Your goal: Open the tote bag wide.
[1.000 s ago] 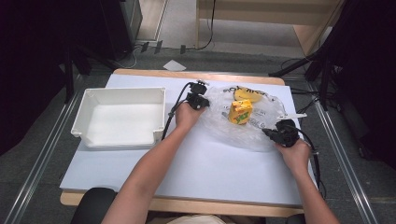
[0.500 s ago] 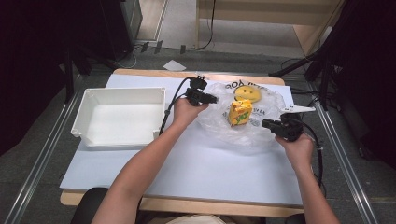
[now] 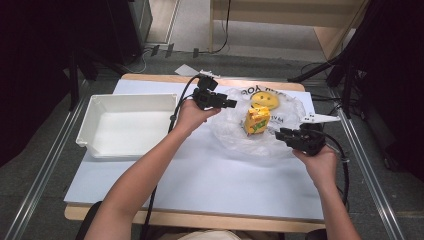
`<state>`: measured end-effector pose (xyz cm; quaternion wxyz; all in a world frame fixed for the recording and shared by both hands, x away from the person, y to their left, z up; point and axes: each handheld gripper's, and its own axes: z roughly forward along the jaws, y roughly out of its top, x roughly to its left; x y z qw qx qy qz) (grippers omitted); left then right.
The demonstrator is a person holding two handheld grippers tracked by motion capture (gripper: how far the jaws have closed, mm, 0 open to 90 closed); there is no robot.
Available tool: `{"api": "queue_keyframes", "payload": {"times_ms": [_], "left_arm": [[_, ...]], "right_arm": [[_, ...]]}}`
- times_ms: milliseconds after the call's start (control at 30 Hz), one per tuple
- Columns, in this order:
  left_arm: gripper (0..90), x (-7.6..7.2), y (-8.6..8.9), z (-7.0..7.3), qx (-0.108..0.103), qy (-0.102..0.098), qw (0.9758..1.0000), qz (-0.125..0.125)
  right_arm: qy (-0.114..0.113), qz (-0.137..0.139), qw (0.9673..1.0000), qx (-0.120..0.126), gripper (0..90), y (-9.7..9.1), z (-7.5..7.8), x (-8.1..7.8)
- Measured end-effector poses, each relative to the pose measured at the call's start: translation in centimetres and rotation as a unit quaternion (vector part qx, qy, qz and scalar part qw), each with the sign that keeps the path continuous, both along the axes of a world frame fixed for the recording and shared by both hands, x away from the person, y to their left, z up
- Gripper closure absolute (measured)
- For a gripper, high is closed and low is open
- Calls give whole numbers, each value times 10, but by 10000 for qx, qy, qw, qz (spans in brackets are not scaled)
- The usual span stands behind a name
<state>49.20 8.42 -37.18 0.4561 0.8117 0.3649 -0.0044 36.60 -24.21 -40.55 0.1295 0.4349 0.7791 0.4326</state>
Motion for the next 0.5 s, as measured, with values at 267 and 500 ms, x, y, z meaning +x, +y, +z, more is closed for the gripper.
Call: {"api": "queue_keyframes", "payload": {"times_ms": [267, 500], "left_arm": [[422, -10, -2, 22, 187, -197, 9991, -326], [416, -22, -4, 26, 367, -297, 9968, -646]], "right_arm": [[53, 100, 9999, -37, 680, 4, -1, -8], [156, 284, 9994, -93, 633, 12, -8, -24]]}}
